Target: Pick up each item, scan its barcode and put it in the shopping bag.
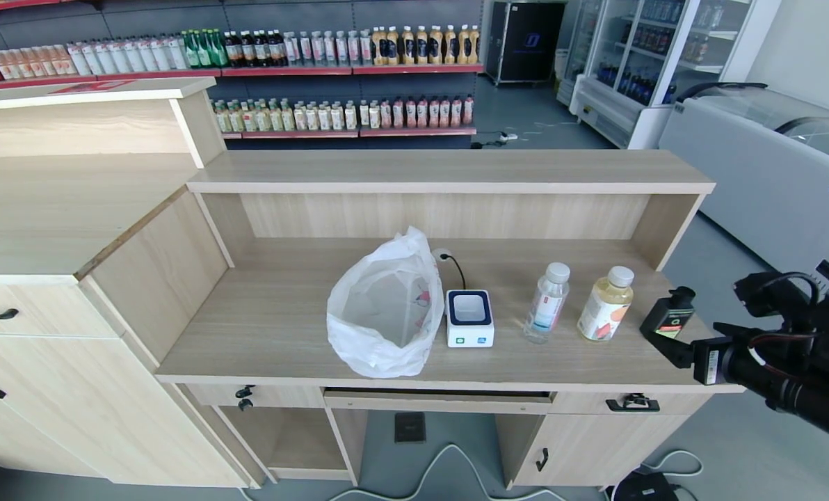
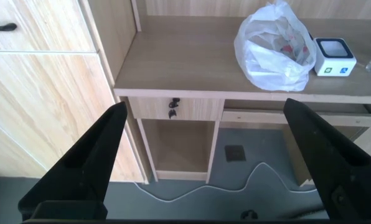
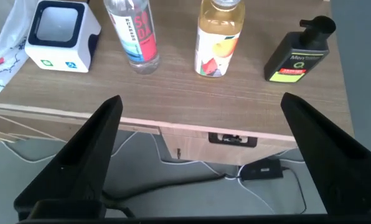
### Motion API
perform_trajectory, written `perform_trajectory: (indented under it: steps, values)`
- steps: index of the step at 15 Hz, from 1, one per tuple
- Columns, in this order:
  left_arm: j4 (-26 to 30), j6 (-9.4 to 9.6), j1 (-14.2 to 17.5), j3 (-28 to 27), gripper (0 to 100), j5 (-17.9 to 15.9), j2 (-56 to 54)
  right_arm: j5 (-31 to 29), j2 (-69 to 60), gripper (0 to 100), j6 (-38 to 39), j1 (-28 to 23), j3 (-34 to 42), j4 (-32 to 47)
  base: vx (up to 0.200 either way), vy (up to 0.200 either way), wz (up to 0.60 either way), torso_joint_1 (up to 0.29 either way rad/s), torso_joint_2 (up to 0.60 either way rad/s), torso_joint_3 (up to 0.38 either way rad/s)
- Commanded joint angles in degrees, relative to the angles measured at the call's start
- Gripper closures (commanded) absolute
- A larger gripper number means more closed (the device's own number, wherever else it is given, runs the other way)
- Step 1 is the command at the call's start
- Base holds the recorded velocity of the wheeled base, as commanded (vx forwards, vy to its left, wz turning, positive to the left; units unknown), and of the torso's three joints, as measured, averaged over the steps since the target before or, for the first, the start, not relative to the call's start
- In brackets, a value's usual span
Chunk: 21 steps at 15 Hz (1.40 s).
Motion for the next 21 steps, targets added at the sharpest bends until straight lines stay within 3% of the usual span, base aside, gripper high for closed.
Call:
perform_trajectory:
  steps: [1,9,14,21]
  values:
    - [0.00,0.00,-0.01,0.00,0,0.00,-0.02,0.00,6.50,0,0.18,-0.01,0.00,-3.47,0.000,0.000,0.00,0.000,0.00,0.000]
    - [0.00,0.00,-0.01,0.00,0,0.00,-0.02,1.67,19.95,0,-0.87,0.52,-9.49,-9.71,0.000,0.000,0.00,0.000,0.00,0.000]
    - [0.00,0.00,-0.01,0.00,0,0.00,-0.02,2.98,28.21,0,-1.14,3.42,-12.65,-15.07,0.000,0.000,0.00,0.000,0.00,0.000]
    - [0.00,0.00,-0.01,0.00,0,0.00,-0.02,5.80,34.62,0,-1.05,4.91,-23.38,-15.25,0.000,0.000,0.00,0.000,0.00,0.000]
